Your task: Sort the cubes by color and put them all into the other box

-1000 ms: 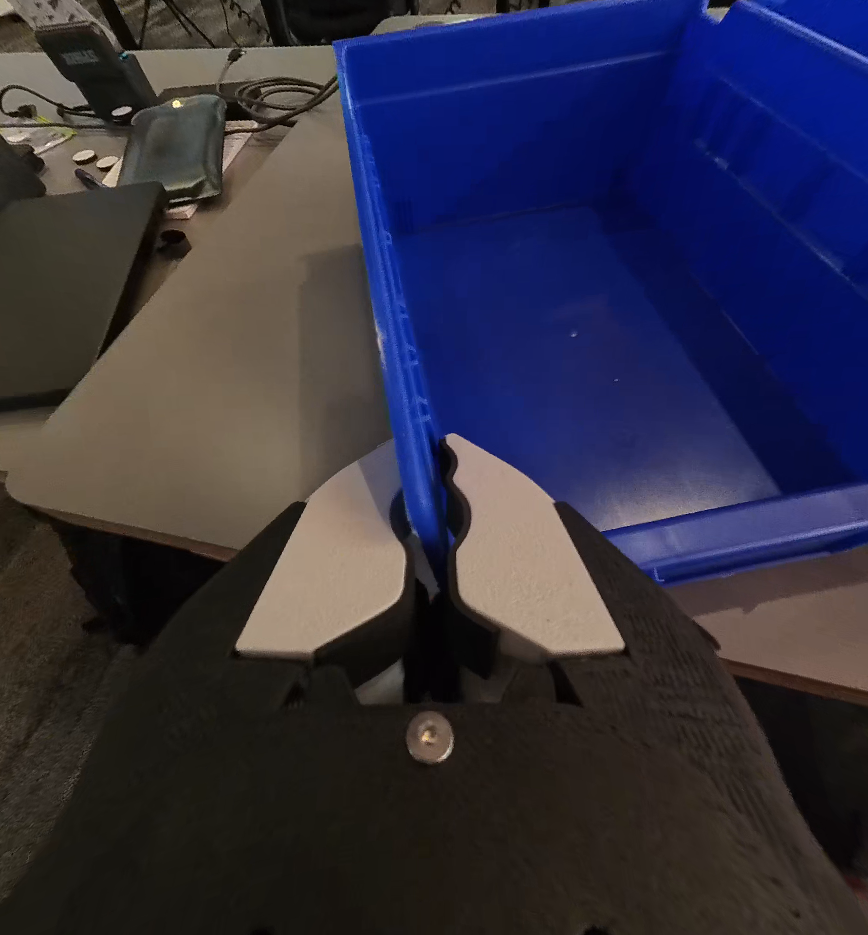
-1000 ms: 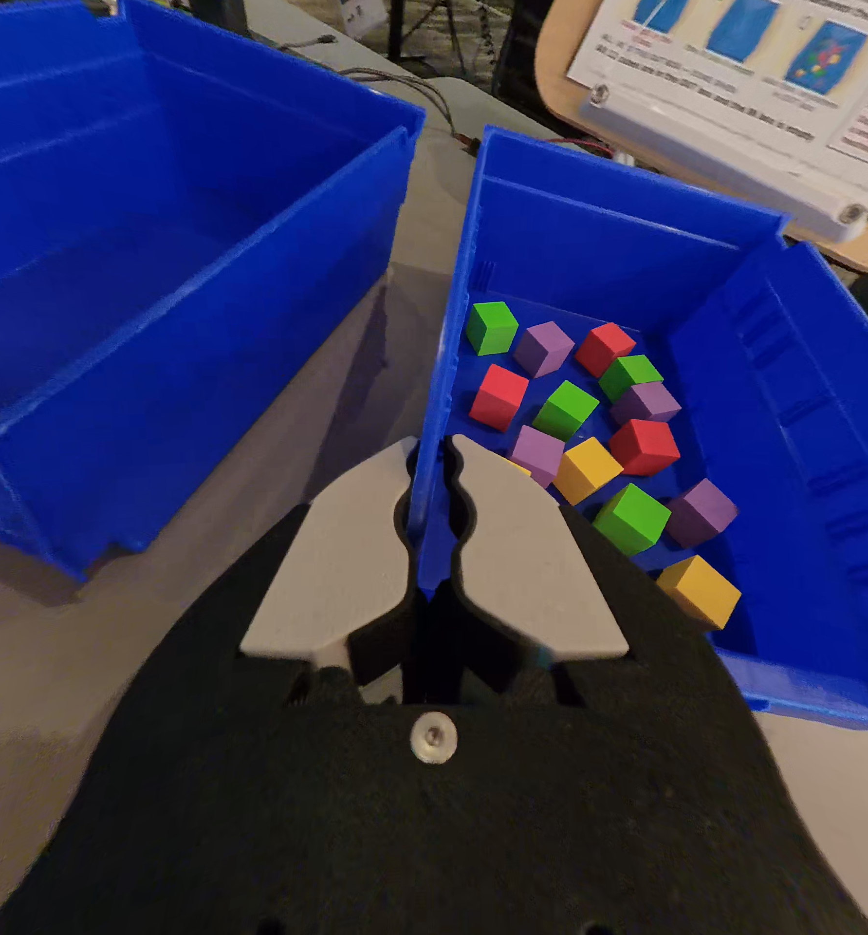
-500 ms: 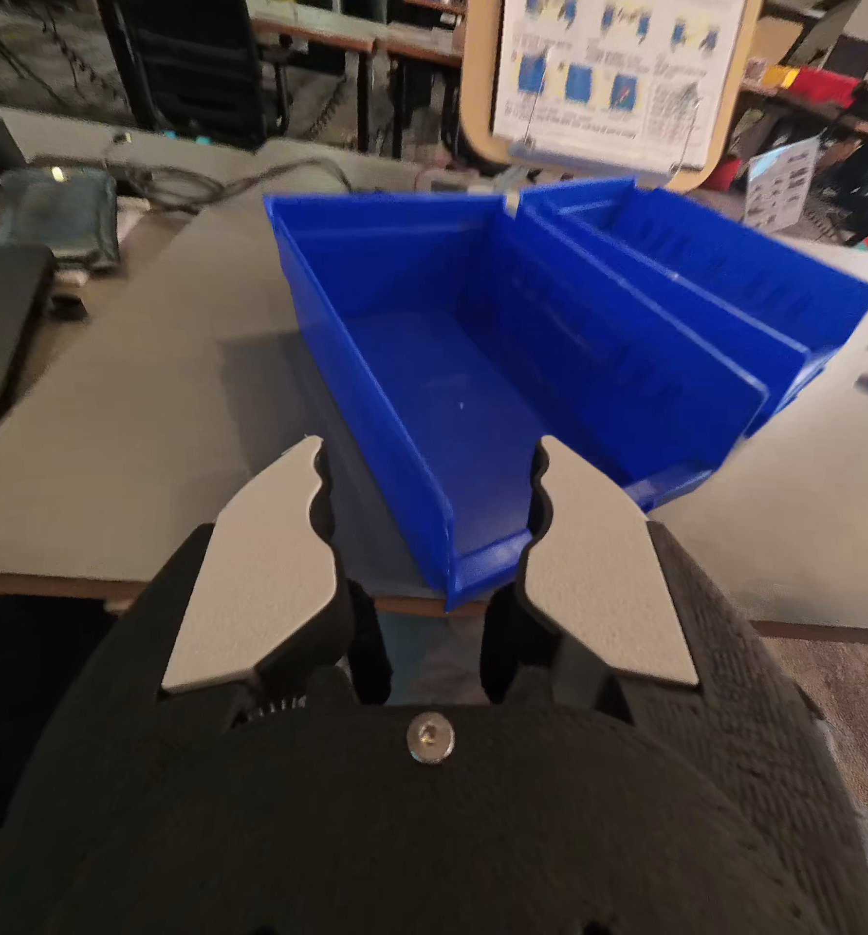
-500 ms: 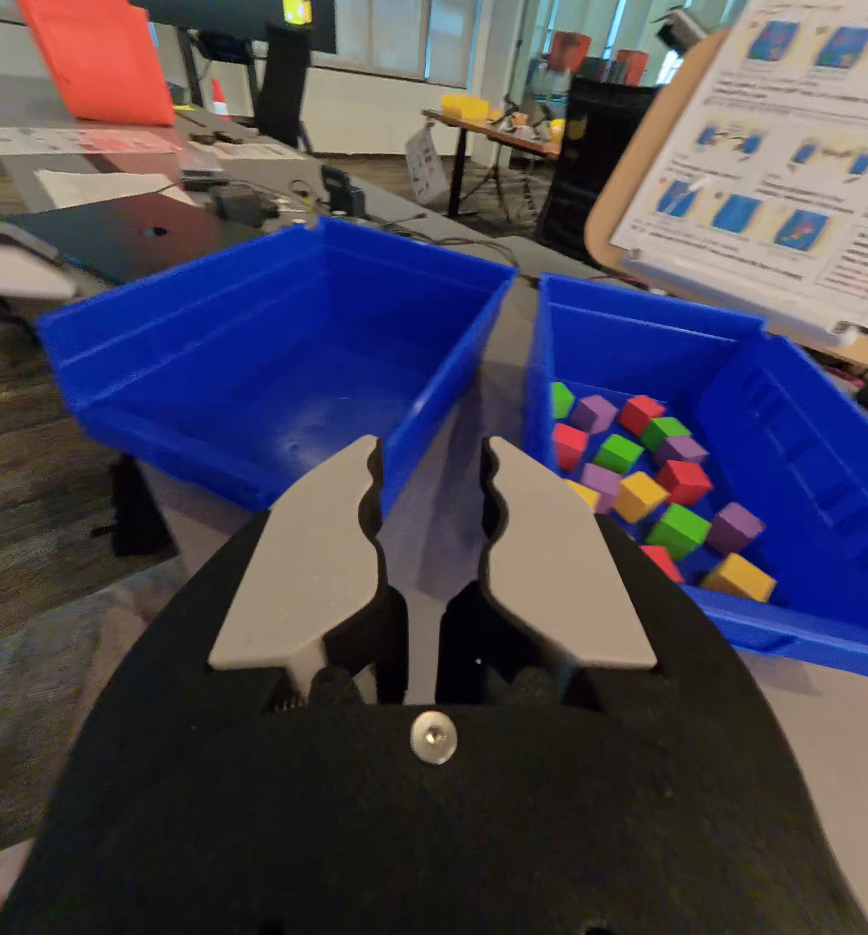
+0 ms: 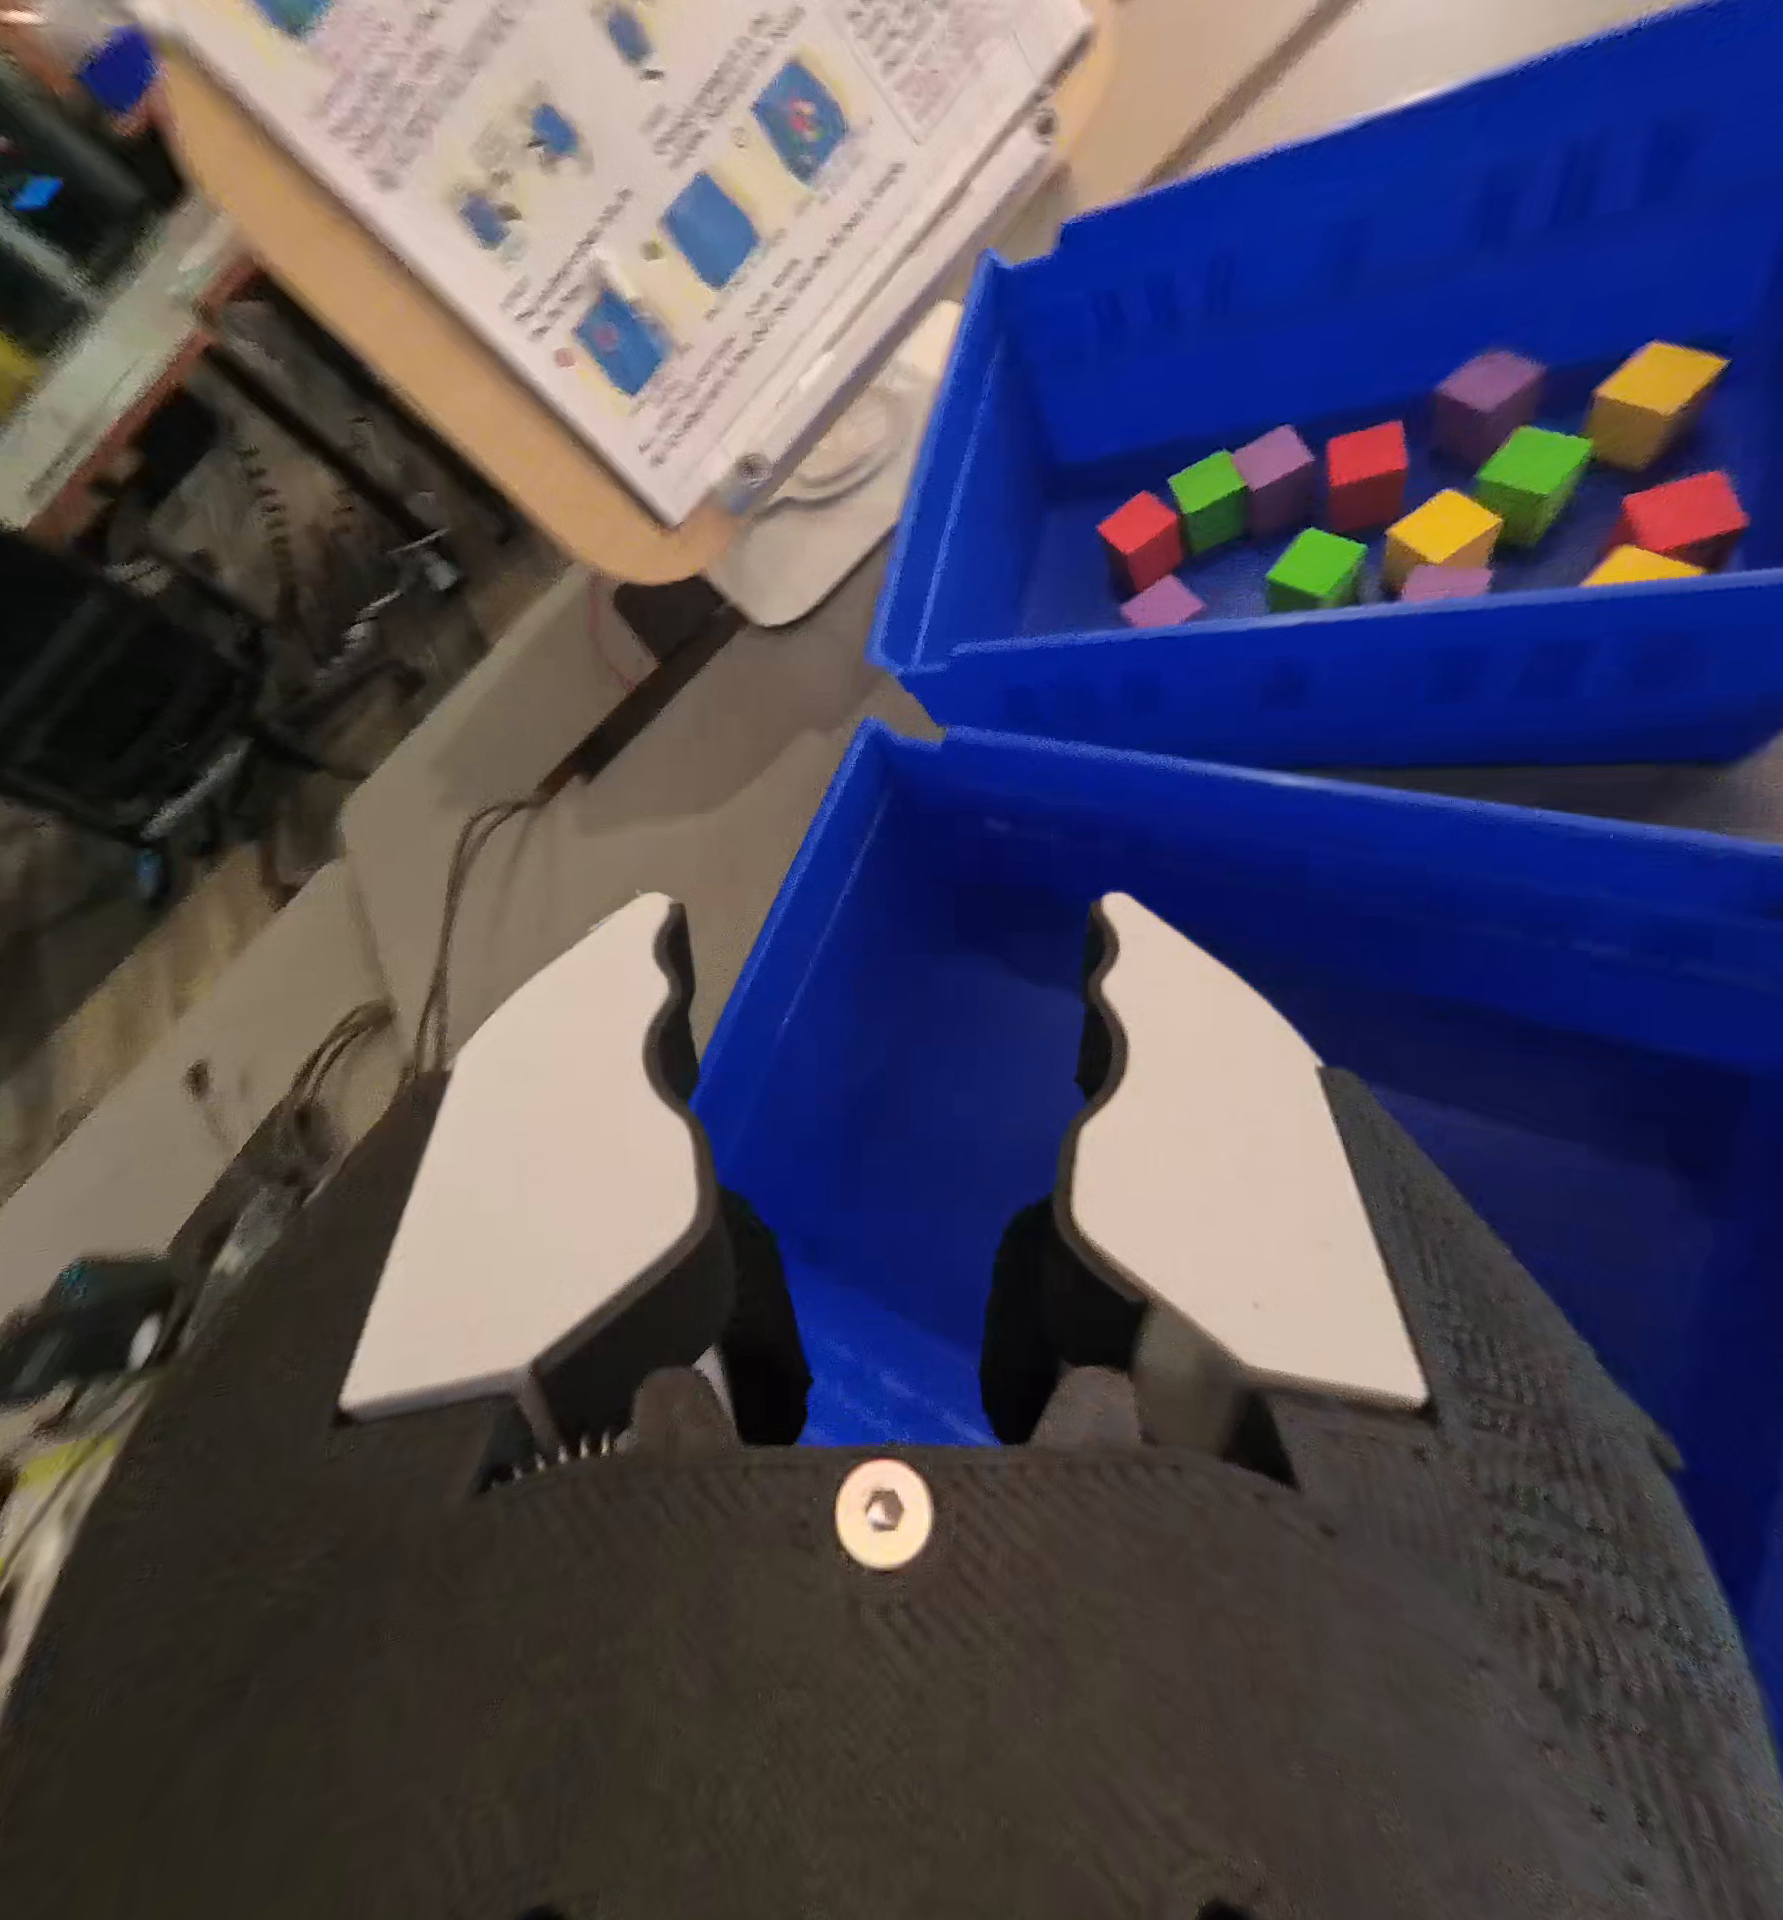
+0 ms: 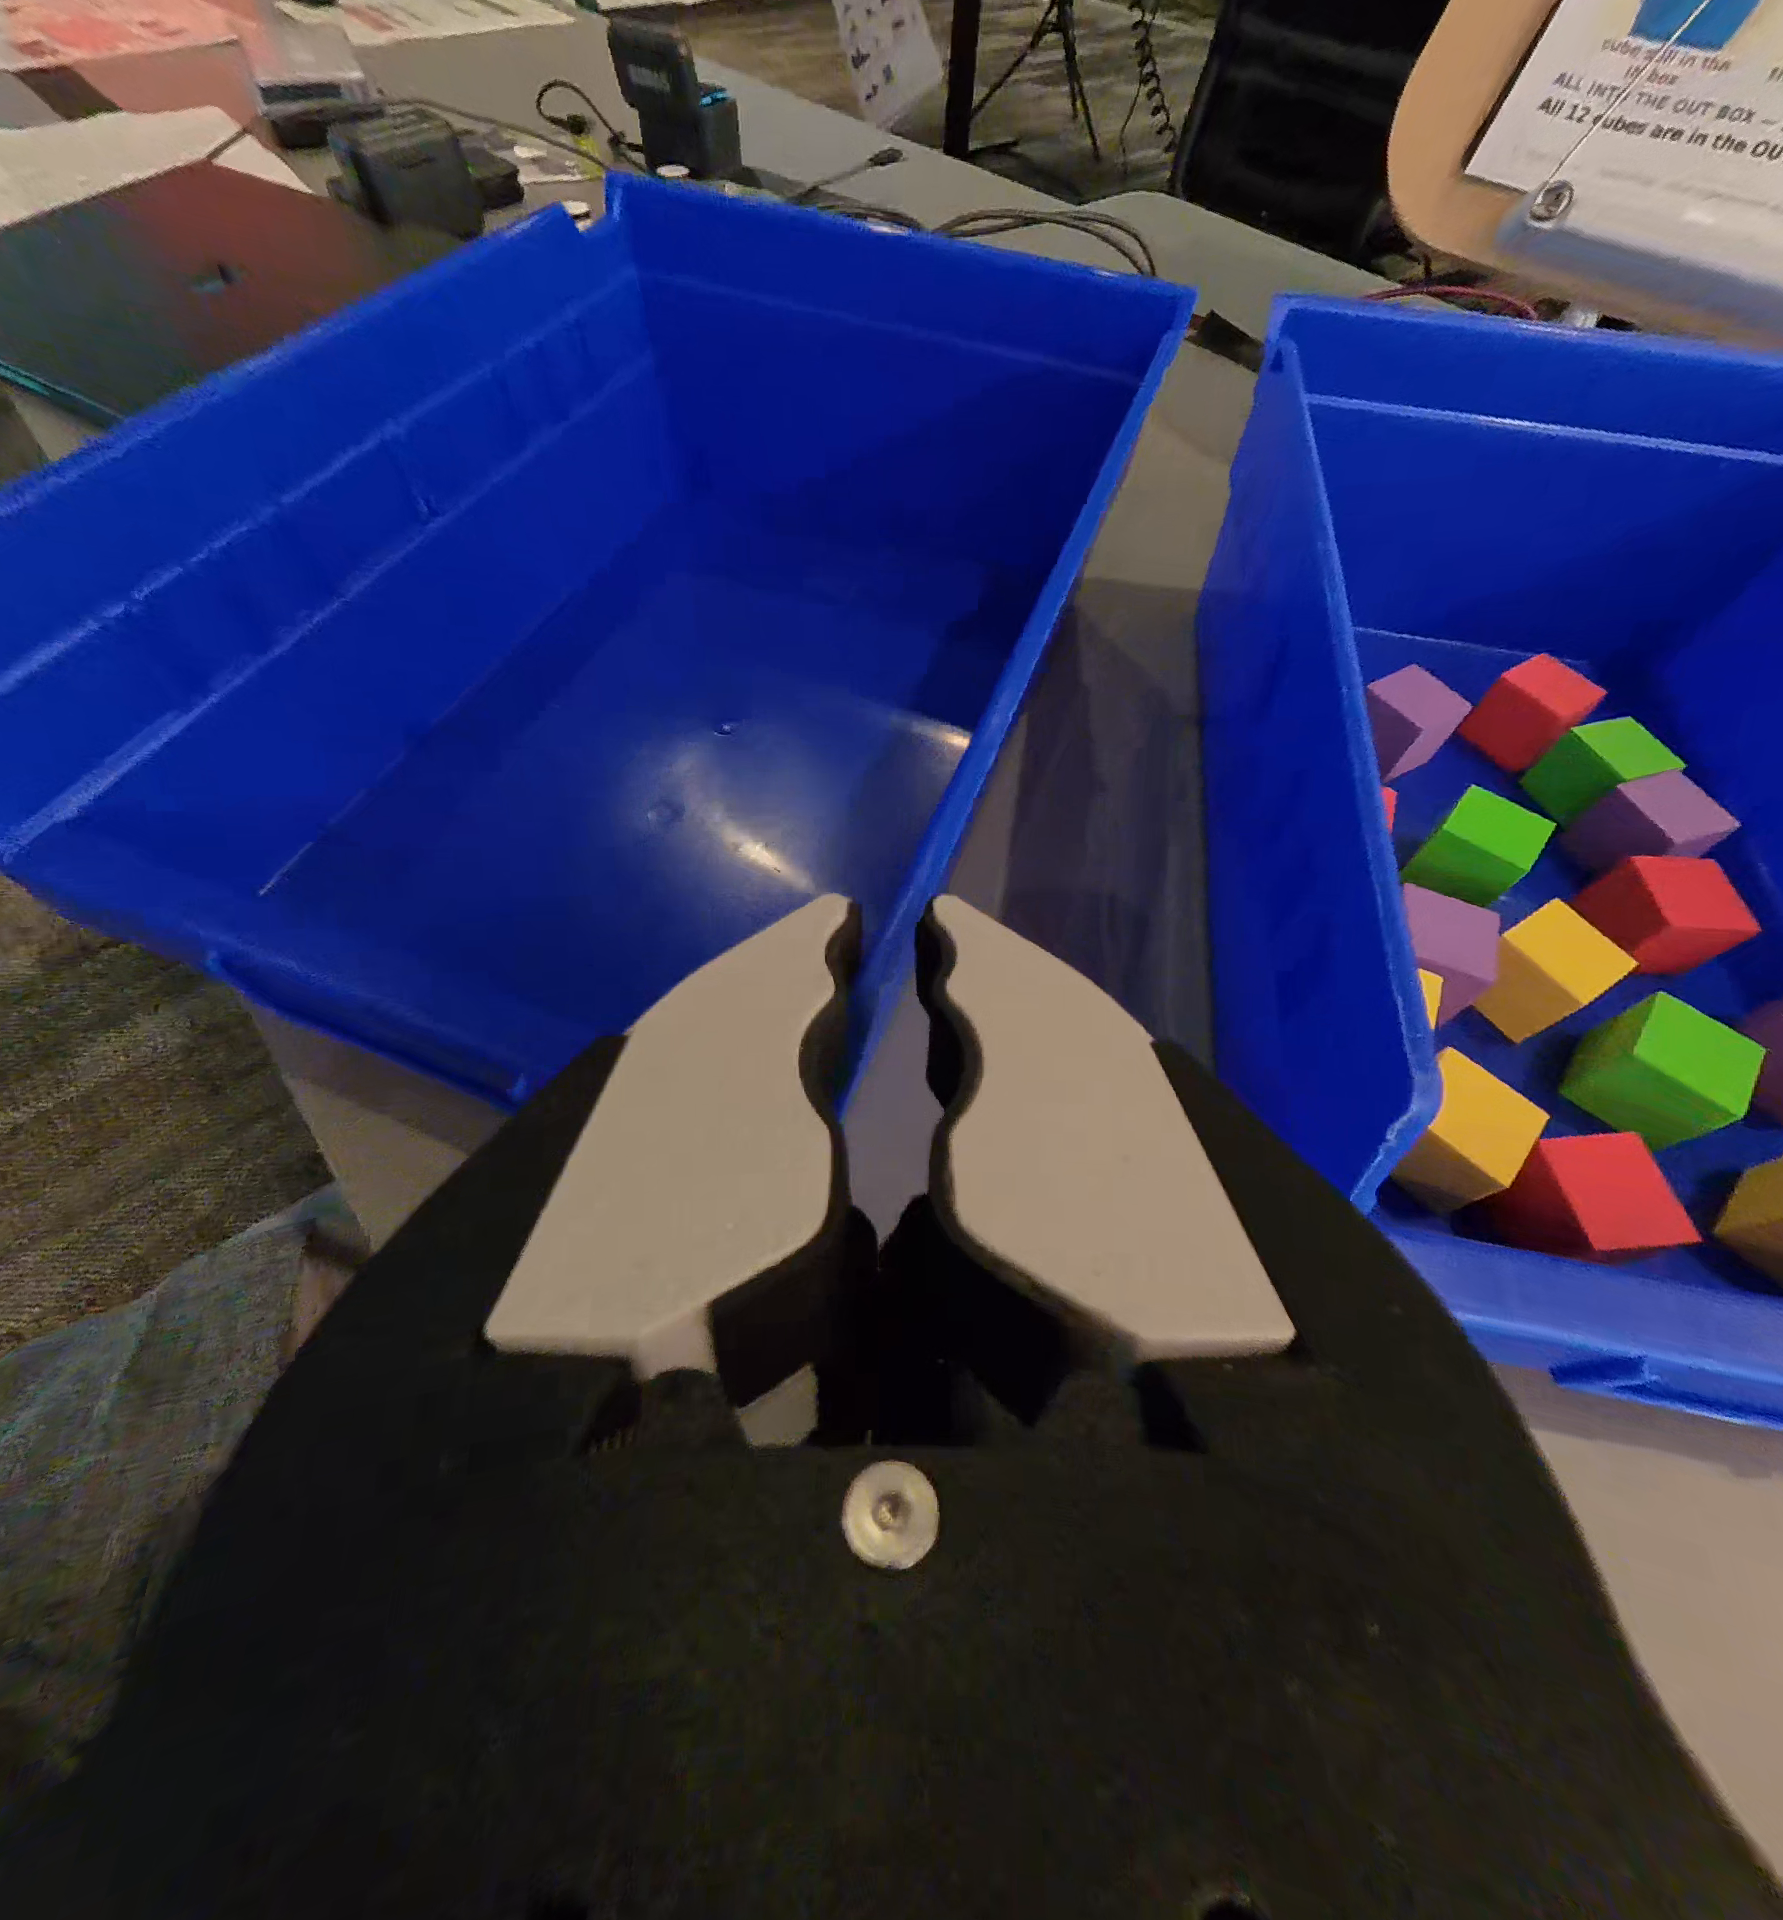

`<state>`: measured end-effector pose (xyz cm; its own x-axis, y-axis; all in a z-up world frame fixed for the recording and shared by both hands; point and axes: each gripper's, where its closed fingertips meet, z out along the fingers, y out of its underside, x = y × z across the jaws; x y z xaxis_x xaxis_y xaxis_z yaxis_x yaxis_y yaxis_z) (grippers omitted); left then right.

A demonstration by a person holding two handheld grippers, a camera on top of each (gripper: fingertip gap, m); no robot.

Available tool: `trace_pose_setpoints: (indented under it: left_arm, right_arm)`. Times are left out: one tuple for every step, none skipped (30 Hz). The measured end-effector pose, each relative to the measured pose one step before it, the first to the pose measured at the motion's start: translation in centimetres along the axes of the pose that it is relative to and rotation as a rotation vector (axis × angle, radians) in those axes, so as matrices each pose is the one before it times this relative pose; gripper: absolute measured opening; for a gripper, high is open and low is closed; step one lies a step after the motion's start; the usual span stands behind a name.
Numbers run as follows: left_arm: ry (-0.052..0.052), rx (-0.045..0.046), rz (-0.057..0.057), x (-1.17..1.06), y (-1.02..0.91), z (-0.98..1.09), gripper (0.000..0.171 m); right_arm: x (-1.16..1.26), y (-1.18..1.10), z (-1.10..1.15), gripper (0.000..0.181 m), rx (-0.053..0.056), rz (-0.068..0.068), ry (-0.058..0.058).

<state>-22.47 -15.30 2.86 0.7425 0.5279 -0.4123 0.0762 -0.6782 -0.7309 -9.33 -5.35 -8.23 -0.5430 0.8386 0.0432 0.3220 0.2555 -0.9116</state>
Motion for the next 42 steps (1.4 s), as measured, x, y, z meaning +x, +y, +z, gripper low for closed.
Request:
trace_pose_setpoints:
  left_arm:
    - [0.0557, 0.00013, 0.0161, -0.007, -0.545, 1.262, 0.073]
    - [0.0484, 0.00074, 0.0154, -0.139, -0.567, 1.151, 0.073]
    - [0.0526, -0.00312, 0.0230, -0.061, -0.567, 1.075, 0.069]
    - [0.0379, -0.01069, 0.0259, -0.281, -0.516, 1.019, 0.066]
    - [0.0284, -0.00898, 0.0284, -0.357, -0.597, 0.972, 0.066]
    - [0.0410, -0.00355, 0.0379, -0.085, -0.691, 0.958, 0.063]
    - [0.0436, -0.00615, 0.0409, 0.057, -0.667, 0.986, 0.059]
    - [0.0427, -0.01240, 0.0441, 0.180, -0.591, 1.061, 0.057]
    - [0.0515, -0.02254, 0.0527, 0.426, -0.402, 1.198, 0.052]
    - [0.0401, -0.03964, 0.0545, 0.315, -0.151, 1.321, 0.050]
    - [0.0366, -0.04885, 0.0559, 0.321, -0.013, 1.400, 0.049]
    - [0.0380, -0.04672, 0.0564, 0.380, 0.022, 1.395, 0.048]
    - [0.0355, -0.04344, 0.0533, 0.374, 0.085, 1.331, 0.048]
    - [0.0433, -0.04174, 0.0522, 0.493, 0.178, 1.197, 0.048]
    - [0.0309, -0.03813, 0.0488, 0.278, 0.220, 0.942, 0.050]
    - [0.0350, -0.01739, 0.0407, 0.306, 0.026, 0.632, 0.052]
    - [0.0384, 0.00364, 0.0307, 0.308, -0.160, 0.352, 0.051]
    - [0.0263, 0.00426, 0.0215, 0.098, -0.111, 0.140, 0.051]
    - [0.0234, 0.00180, 0.0132, 0.074, -0.033, 0.056, 0.050]
    - [0.0173, 0.00048, 0.0129, 0.038, 0.001, 0.053, 0.050]
    - [0.0177, 0.00164, 0.0126, 0.078, -0.038, 0.069, 0.050]
    - [0.0275, 0.00140, 0.0103, 0.240, -0.039, 0.082, 0.046]
    - [0.0318, 0.00073, 0.0096, 0.356, -0.013, 0.114, 0.040]
    - [0.0251, -0.00251, 0.0108, 0.337, 0.048, 0.119, 0.034]
    - [0.0153, -0.01614, 0.0145, 0.295, 0.273, 0.280, 0.028]
    - [-0.0053, -0.03895, 0.0209, 0.083, 0.655, 0.533, 0.020]
    - [-0.0223, -0.03230, 0.0276, -0.106, 0.545, 0.653, 0.022]
    - [-0.0230, -0.00889, 0.0259, -0.171, 0.108, 0.470, 0.020]
    - [-0.0149, -0.00328, 0.0143, -0.247, -0.064, 0.163, 0.014]
    - [0.0121, -0.00286, -0.0016, -0.007, -0.029, 0.006, 0.013]
    - [0.0109, 0.00040, -0.0152, -0.028, 0.009, 0.003, 0.013]
    - [-0.0007, -0.00098, -0.0104, -0.072, 0.062, -0.003, 0.013]
    - [-0.0082, -0.00195, -0.0020, -0.112, 0.117, -0.001, 0.013]
    - [-0.0094, -0.00552, -0.0023, -0.129, 0.207, -0.010, 0.013]
    - [-0.0056, -0.00494, -0.0080, -0.128, 0.268, -0.028, 0.013]
    - [-0.0026, -0.00109, -0.0121, -0.101, 0.271, -0.039, 0.013]
    - [-0.0012, 0.00027, -0.0113, -0.071, 0.263, -0.033, 0.013]
    - [-0.0035, -0.00432, -0.0102, -0.060, 0.320, -0.023, 0.014]
    - [-0.0059, -0.00354, -0.0149, -0.068, 0.263, -0.030, 0.015]
    - [-0.0038, 0.00187, -0.0185, -0.010, 0.066, -0.051, 0.015]
    - [0.0006, -0.00563, -0.0198, 0.079, 0.048, -0.015, 0.015]
    - [0.0000, -0.01018, -0.0140, 0.152, 0.002, 0.003, 0.015]
  right_arm:
    - [0.024, 0.057, -0.066, 0.009, -0.0067, -0.0126, 0.0014]
    - [0.018, 0.070, -0.101, 0.009, -0.0078, -0.0051, -0.0048]
    - [0.093, 0.094, -0.128, 0.009, -0.0086, -0.0042, -0.0029]
    - [0.177, 0.127, -0.169, 0.009, -0.0082, -0.0042, -0.0027]
    - [0.200, 0.129, -0.206, 0.009, -0.0068, 0.0014, -0.0064]
    - [0.272, 0.155, -0.226, 0.008, -0.0056, 0.0027, -0.0061]
    - [0.315, 0.159, -0.232, 0.008, -0.0080, 0.0010, -0.0051]
    - [0.259, 0.174, -0.254, 0.008, -0.0109, 0.0000, -0.0087]
    - [0.208, 0.167, -0.252, 0.008, -0.0091, 0.0028, -0.0111]
    - [0.098, 0.169, -0.260, 0.007, -0.0080, 0.0012, -0.0156]
    - [0.060, 0.181, -0.269, 0.007, -0.0103, 0.0020, -0.0131]
    - [0.041, 0.165, -0.256, 0.007, -0.0123, -0.0059, -0.0090]
    - [0.021, 0.173, -0.225, 0.007, -0.0115, -0.0101, -0.0037]
    - [-0.011, 0.163, -0.237, 0.007, -0.0119, -0.0043, -0.0041]
    - [-0.062, 0.149, -0.228, 0.007, -0.0106, -0.0033, -0.0074]
    - [-0.032, 0.141, -0.221, 0.007, -0.0071, -0.0032, -0.0057]
    - [0.022, 0.177, -0.184, 0.007, -0.0069, -0.0038, -0.0033]
    - [0.050, 0.129, -0.169, 0.007, -0.0047, 0.0004, -0.0064]
    - [0.145, 0.117, -0.156, 0.007, -0.0039, 0.0049, -0.0030]
    - [0.217, 0.099, -0.115, 0.007, -0.0035, 0.0041, -0.0004]
    - [0.244, 0.084, -0.102, 0.007, -0.0027, 0.0033, -0.0003]
    - [0.222, 0.060, -0.070, 0.007, -0.0025, 0.0047, -0.0027]
    - [0.188, 0.049, -0.043, 0.006, -0.0020, 0.0055, -0.0052]
    - [0.165, 0.040, -0.063, 0.006, -0.0026, 0.0039, -0.0057]
    - [0.197, 0.065, -0.077, 0.006, -0.0031, 0.0010, -0.0005]
    - [0.198, 0.080, -0.088, 0.006, -0.0041, -0.0040, 0.0011]
    - [0.185, 0.093, -0.118, 0.006, -0.0044, -0.0024, -0.0003]
    - [0.101, 0.104, -0.130, 0.006, -0.0048, 0.0022, -0.0076]
    - [0.046, 0.132, -0.161, 0.006, -0.0042, 0.0055, -0.0119]
    - [0.095, 0.135, -0.172, 0.005, -0.0024, 0.0061, -0.0084]
    - [0.101, 0.158, -0.205, 0.005, -0.0041, 0.0032, -0.0074]
    - [0.114, 0.182, -0.242, 0.005, -0.0065, -0.0028, -0.0047]
    - [0.186, 0.222, -0.270, 0.005, -0.0072, -0.0043, -0.0006]
    - [0.211, 0.191, -0.283, 0.005, -0.0054, 0.0006, -0.0031]
    - [0.148, 0.194, -0.291, 0.005, -0.0049, -0.0021, -0.0105]
    - [0.213, 0.232, -0.287, 0.005, -0.0036, -0.0047, -0.0065]
    - [0.244, 0.241, -0.284, 0.005, -0.0054, -0.0031, -0.0089]
    - [0.152, 0.268, -0.307, 0.005, -0.0103, -0.0068, -0.0194]
    - [0.149, 0.217, -0.333, 0.005, -0.0068, -0.0134, -0.0194]
    - [0.011, 0.182, -0.308, 0.005, -0.0049, -0.0275, -0.0258]
    - [0.055, 0.415, -0.233, 0.005, -0.0183, -0.0334, -0.0217]
    - [-0.002, 0.235, -0.274, 0.005, -0.0080, -0.0206, -0.0284]
